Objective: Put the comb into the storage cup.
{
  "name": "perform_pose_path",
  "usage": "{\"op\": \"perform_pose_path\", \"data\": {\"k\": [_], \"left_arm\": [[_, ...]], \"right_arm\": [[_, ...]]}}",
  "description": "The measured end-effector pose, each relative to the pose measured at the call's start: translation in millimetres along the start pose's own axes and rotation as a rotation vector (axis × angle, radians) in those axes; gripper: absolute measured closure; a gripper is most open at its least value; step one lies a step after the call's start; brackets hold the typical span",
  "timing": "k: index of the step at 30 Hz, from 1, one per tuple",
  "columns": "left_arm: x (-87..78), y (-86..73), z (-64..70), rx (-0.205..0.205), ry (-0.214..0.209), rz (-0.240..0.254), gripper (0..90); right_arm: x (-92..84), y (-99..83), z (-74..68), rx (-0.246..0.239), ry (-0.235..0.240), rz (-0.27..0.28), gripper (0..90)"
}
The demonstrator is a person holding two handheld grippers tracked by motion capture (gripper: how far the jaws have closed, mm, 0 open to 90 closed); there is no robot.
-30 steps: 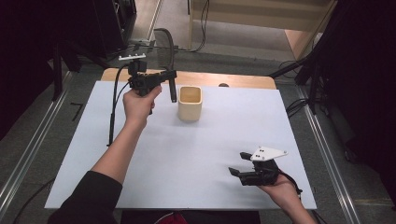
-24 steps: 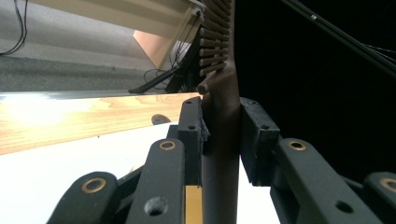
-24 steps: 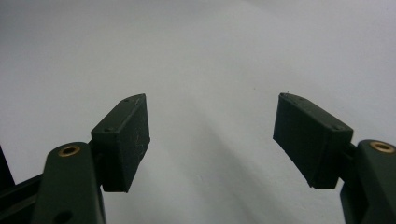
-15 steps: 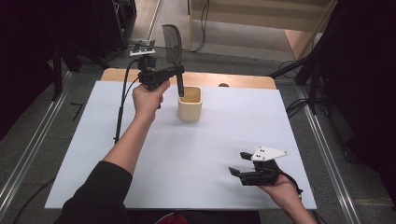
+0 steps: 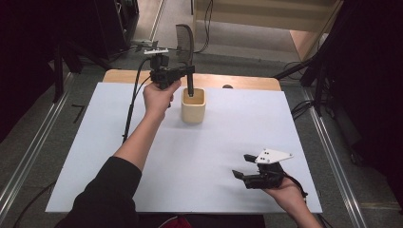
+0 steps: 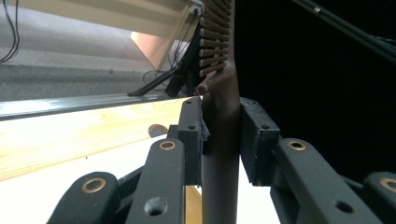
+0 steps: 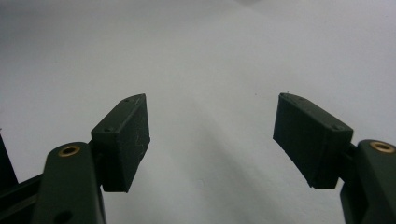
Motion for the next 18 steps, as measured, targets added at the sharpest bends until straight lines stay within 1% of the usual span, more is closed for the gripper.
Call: {"op": "perform_pose_path", "data": {"k": [3,7,9,10,12,15,16,18], "left_arm": [[5.0,-2.1,-2.0,0.01,0.008,-0.007,73.1],[11.6,-4.2,-4.0,0.02,0.009,-0.005,73.1],[13.9,-5.7,-5.3,0.021,0.011,-0.006,73.1],[15.5,-7.3,-6.8,0.018,0.014,-0.011,73.1],[18.2,-9.6,-8.6,0.016,0.016,-0.017,73.1],[20.8,-12.1,-9.3,0.028,0.022,-0.022,73.1],[22.7,-13.4,-8.3,0.026,0.016,-0.019,73.1],[23.8,-14.6,-7.9,0.029,0.017,-0.022,73.1]], "right_arm": [[-0.8,0.3,0.1,0.002,-0.001,0.0,25.3],[-1.0,0.7,0.7,0.005,-0.002,0.003,25.3],[-1.1,1.2,0.7,0.004,-0.001,0.005,25.3],[-1.6,2.0,1.3,-0.003,-0.009,0.011,25.3],[-3.0,4.0,2.4,0.002,-0.013,0.024,25.3],[-2.9,3.2,3.2,0.008,-0.012,0.02,25.4],[-2.4,2.6,2.8,0.006,-0.009,0.015,25.4],[-2.3,2.6,2.4,0.006,-0.007,0.013,25.4]]}}
Point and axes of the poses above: each handheld gripper's, and its own axes: x roughly forward along the jaws, y roughly out of its top, z roughly to its right, the point moved 9 cm from there along x, roughly forward along the jaws, and after that the axes turned 2 degrees about -y, right-handed, at the moved point
